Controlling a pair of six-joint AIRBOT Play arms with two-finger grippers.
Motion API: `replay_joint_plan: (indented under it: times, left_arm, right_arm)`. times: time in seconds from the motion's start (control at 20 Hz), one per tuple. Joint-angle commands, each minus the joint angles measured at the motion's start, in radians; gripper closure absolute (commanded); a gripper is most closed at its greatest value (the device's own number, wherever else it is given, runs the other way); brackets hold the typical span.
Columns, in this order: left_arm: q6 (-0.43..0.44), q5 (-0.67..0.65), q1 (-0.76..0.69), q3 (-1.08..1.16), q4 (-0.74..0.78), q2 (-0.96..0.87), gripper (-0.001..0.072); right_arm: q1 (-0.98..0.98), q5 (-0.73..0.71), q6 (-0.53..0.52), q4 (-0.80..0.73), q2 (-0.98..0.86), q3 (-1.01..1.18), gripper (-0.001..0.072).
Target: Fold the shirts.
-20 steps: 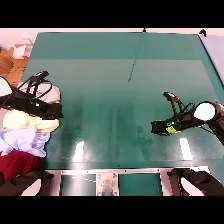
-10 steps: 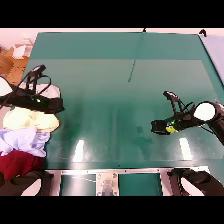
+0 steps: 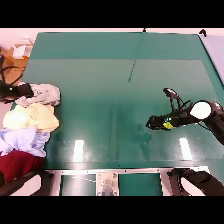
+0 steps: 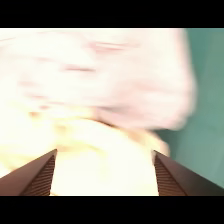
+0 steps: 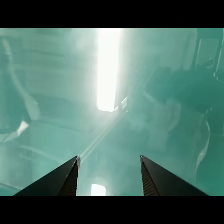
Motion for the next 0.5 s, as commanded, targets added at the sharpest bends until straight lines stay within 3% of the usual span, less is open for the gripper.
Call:
replay_joint_plan:
  times: [0.0,0.15,0.4,0.45]
  left_arm:
    - [0.019,0.097,0.111,0.04,0.019,-0.193,-0.0013]
    - [0.018,0.178,0.111,0.119,-0.005,-0.354,-0.0013]
    - [0.019,0.189,0.111,0.184,-0.016,-0.476,-0.0013]
    - [0.019,0.195,0.111,0.184,-0.016,-0.479,0.0042]
  right_arm:
    - [-0.001,-0.04,0.001,0.0,-0.056,0.0,0.0265]
    - [0.0,-0.04,0.001,0.001,-0.08,0.0,0.0265]
    - [0.0,-0.041,0.001,0.0,-0.08,0.0,0.0266]
    - [0.0,-0.041,0.001,0.0,-0.08,0.0,0.0267]
